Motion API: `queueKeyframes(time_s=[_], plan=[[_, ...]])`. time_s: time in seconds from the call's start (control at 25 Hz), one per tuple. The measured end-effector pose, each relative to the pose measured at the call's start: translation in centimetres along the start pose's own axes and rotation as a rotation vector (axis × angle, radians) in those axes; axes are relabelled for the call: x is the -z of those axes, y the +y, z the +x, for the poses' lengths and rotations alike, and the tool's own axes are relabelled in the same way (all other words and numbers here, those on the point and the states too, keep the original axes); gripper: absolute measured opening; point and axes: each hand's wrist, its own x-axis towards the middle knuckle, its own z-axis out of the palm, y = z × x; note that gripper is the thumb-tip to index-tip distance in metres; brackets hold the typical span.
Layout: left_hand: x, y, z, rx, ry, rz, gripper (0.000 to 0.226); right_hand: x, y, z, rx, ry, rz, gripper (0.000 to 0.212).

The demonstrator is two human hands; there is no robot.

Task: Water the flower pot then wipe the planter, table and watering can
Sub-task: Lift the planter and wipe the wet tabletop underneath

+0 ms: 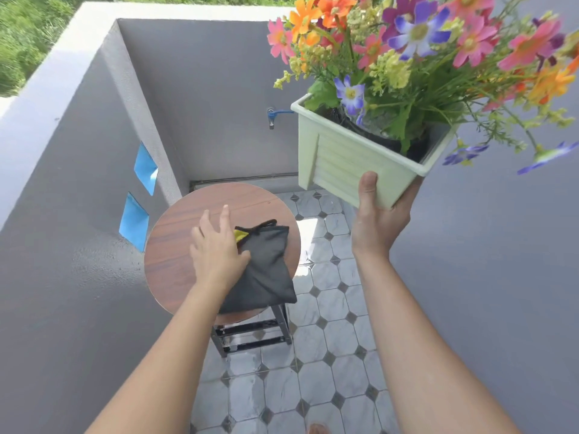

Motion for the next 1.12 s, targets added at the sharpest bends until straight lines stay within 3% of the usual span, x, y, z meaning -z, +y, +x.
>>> queueKeyframes(time_s=[0.08,0.24,0.44,0.56,0.68,0.84,0.92,1.12], plan=[[-1.8,1.1,-1.3,-0.136,0.059,0.008,0.068,-0.1,0.1,0.0,-0.005,0.003,0.004,0.095],[-6.0,1.5,-2.8,-0.139,-0.178,0.275,0.068,-0.5,0.4,-0.3,-0.002,0.004,0.006,0.095],[-5.3,-4.0,-5.5,-0.367,-0.148,0.366,0.050,-0.6,0.8,0.1,0.011,-0.020,-0.003,0.094],[-3.4,-8.7,-5.6,-0.456,-0.165,0.357,0.056,-0.6,1.2,0.4,0.014,-0.033,-0.016,0.093],[-1.5,-11.2,-2.9,-0.362,-0.134,0.322,0.066,-0.3,1.5,0.9,0.022,-0.035,-0.013,0.092],[-1.0,-10.1,3.8,-0.150,-0.094,0.277,0.051,-0.1,2.2,1.0,0.016,-0.032,0.003,0.092],[-1.7,-7.9,6.4,-0.145,-0.087,0.275,0.048,-0.3,2.5,0.9,0.018,-0.031,0.004,0.092],[-5.0,-1.6,5.0,-0.511,-0.208,0.361,0.053,-0.9,3.3,0.3,-0.012,-0.023,0.026,0.092]])
